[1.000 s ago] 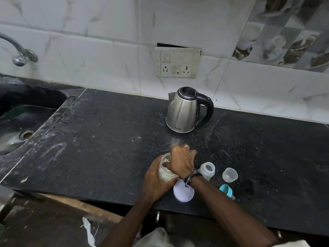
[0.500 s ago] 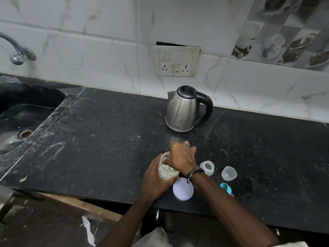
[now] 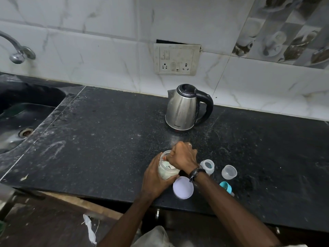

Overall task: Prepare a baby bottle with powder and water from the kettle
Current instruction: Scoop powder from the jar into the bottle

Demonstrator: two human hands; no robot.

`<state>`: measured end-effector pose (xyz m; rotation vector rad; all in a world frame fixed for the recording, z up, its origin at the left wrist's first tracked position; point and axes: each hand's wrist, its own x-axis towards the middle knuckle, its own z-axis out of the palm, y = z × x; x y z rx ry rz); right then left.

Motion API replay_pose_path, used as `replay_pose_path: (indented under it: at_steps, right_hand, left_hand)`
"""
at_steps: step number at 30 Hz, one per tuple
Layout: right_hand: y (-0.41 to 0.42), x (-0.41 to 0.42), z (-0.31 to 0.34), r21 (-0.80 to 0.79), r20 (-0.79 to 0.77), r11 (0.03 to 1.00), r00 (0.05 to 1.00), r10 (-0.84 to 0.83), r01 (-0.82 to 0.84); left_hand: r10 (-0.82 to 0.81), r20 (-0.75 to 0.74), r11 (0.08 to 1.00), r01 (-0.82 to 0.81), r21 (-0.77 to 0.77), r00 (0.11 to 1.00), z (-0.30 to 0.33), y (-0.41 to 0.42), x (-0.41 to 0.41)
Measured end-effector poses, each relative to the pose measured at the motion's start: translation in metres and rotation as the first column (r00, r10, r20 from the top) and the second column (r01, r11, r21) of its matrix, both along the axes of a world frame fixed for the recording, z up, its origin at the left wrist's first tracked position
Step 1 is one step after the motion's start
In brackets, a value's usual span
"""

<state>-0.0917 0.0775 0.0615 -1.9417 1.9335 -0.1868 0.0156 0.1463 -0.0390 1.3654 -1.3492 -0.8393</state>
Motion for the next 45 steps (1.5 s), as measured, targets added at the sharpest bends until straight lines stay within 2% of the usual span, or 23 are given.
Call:
replay_pose_path:
  at_steps: [10, 13, 16, 23, 32, 34, 36, 40, 42, 45]
  right_hand:
    - [-0.006, -0.02, 0.01, 0.042, 0.091, 0.998, 0.995, -0.048, 0.044]
    - [-0.009, -0.028, 0.01, 0.097, 0.17, 0.994, 0.984, -0.059, 0.043]
    - [-0.01, -0.036, 0.013, 0.126, 0.289, 0.991, 0.953, -0.088, 0.053]
    - [-0.012, -0.063, 0.008, 0.167, 0.458, 0.982, 0.875, -0.158, 0.09]
    - [-0.009, -0.097, 0.023, 0.189, 0.607, 0.958, 0.741, -0.286, 0.215]
    - [-0.007, -0.109, 0.026, 0.183, 0.63, 0.952, 0.714, -0.305, 0.245]
    - [-0.004, -0.122, 0.03, 0.175, 0.649, 0.945, 0.689, -0.322, 0.277]
    - [0.004, -0.152, 0.036, 0.131, 0.685, 0.943, 0.66, -0.308, 0.304]
    - [0.01, -0.166, 0.039, 0.122, 0.694, 0.939, 0.649, -0.312, 0.32]
    - [0.018, -0.182, 0.039, 0.11, 0.702, 0.927, 0.632, -0.328, 0.359]
  left_hand:
    - [-0.012, 0.033, 0.999, 0.011, 0.032, 0.999, -0.004, -0.001, 0.0]
    - [-0.014, 0.053, 0.998, 0.011, 0.055, 0.998, -0.006, -0.001, 0.001]
    - [-0.01, 0.08, 0.998, 0.004, 0.068, 0.997, -0.006, -0.001, 0.002]
    - [-0.004, 0.119, 0.991, -0.012, 0.137, 0.993, -0.012, -0.002, 0.002]
    - [-0.026, 0.161, 0.991, 0.005, 0.133, 0.987, -0.002, 0.0, -0.001]
    - [-0.023, 0.231, 0.996, 0.002, 0.092, 0.973, 0.005, -0.001, -0.004]
    - [-0.009, 0.284, 1.0, 0.016, -0.025, 0.959, 0.015, -0.003, -0.009]
    - [-0.062, 0.279, 0.959, 0.135, -0.25, 0.958, 0.035, -0.005, -0.034]
    - [-0.146, 0.286, 0.933, 0.228, -0.277, 0.947, 0.041, -0.005, -0.051]
    - [-0.253, 0.28, 0.919, 0.32, -0.229, 0.926, 0.042, -0.006, -0.075]
